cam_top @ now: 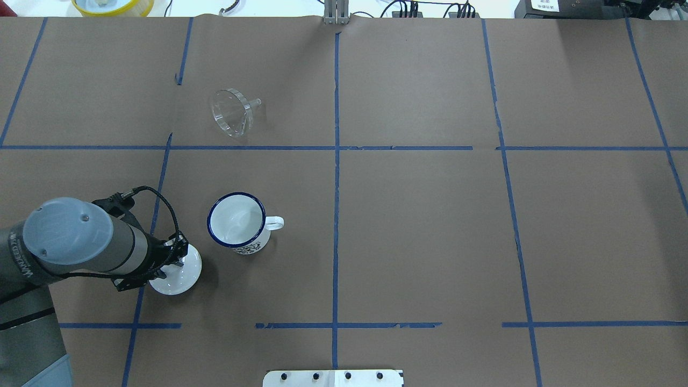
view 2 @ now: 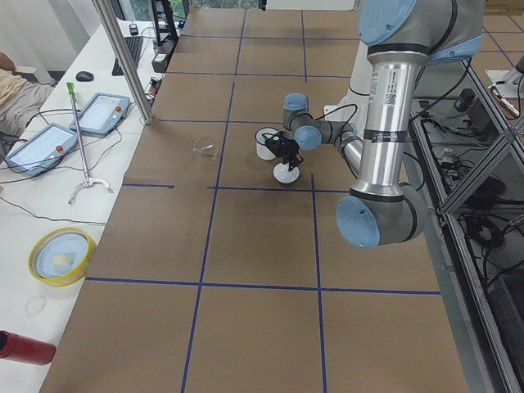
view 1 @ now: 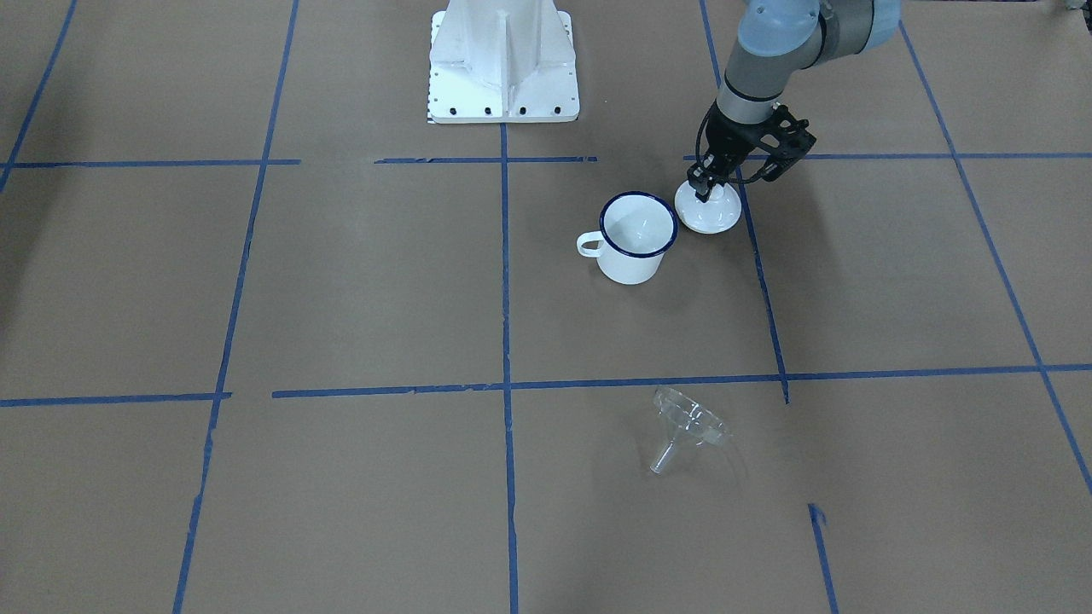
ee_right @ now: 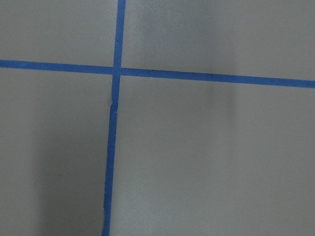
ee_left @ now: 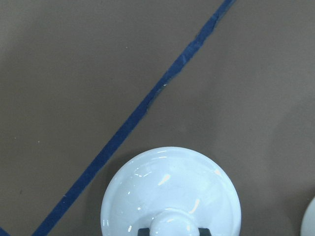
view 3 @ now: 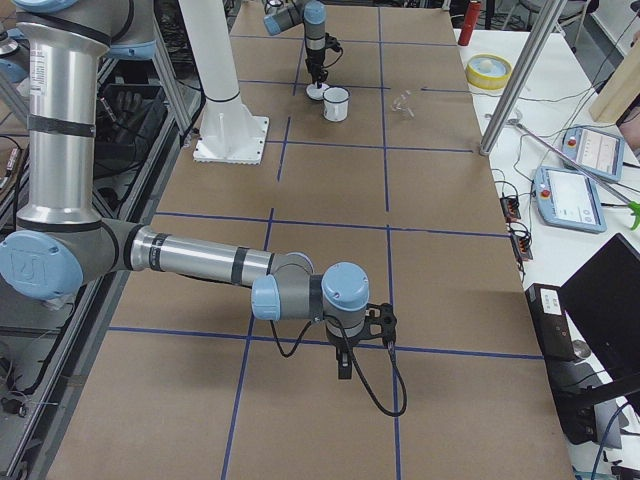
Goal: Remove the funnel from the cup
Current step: 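Lower the left gripper onto the white lid knob and grasp it, then lift the lid and carry it over the mug with the left gripper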
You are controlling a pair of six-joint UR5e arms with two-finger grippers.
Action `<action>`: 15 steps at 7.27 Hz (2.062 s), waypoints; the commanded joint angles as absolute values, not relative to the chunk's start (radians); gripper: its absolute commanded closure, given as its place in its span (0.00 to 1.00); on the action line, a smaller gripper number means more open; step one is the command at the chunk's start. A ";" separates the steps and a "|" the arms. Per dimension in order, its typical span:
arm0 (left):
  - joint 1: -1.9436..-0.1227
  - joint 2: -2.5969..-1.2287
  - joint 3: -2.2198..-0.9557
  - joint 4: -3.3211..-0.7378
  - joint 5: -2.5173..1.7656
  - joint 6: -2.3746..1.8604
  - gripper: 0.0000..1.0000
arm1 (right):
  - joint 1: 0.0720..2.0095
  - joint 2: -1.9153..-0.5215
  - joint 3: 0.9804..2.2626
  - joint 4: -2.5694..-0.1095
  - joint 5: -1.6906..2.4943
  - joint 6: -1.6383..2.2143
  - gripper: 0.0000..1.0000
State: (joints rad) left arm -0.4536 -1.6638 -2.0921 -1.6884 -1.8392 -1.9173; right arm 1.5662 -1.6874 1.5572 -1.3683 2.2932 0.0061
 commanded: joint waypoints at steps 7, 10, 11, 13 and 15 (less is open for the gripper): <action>-0.508 -2.009 -2.200 -1.204 -1.851 -1.901 1.00 | 1.566 -1.687 1.557 -1.368 2.293 0.006 0.00; -0.505 -2.095 -2.109 -1.207 -1.850 -1.861 1.00 | 1.566 -1.687 1.559 -1.368 2.292 0.006 0.00; -0.505 -2.105 -2.080 -1.215 -1.845 -1.853 1.00 | 1.566 -1.687 1.557 -1.368 2.292 0.006 0.00; -0.506 -2.128 -2.043 -1.224 -1.844 -1.823 1.00 | 1.566 -1.687 1.557 -1.368 2.292 0.006 0.00; -0.517 -2.129 -2.042 -1.224 -1.845 -1.798 1.00 | 1.566 -1.687 1.557 -1.368 2.293 0.006 0.00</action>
State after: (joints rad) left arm -0.5092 -2.1269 -2.0445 -1.2234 -1.8449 -1.8169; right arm 1.5662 -1.6874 1.5572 -1.3683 2.2929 0.0062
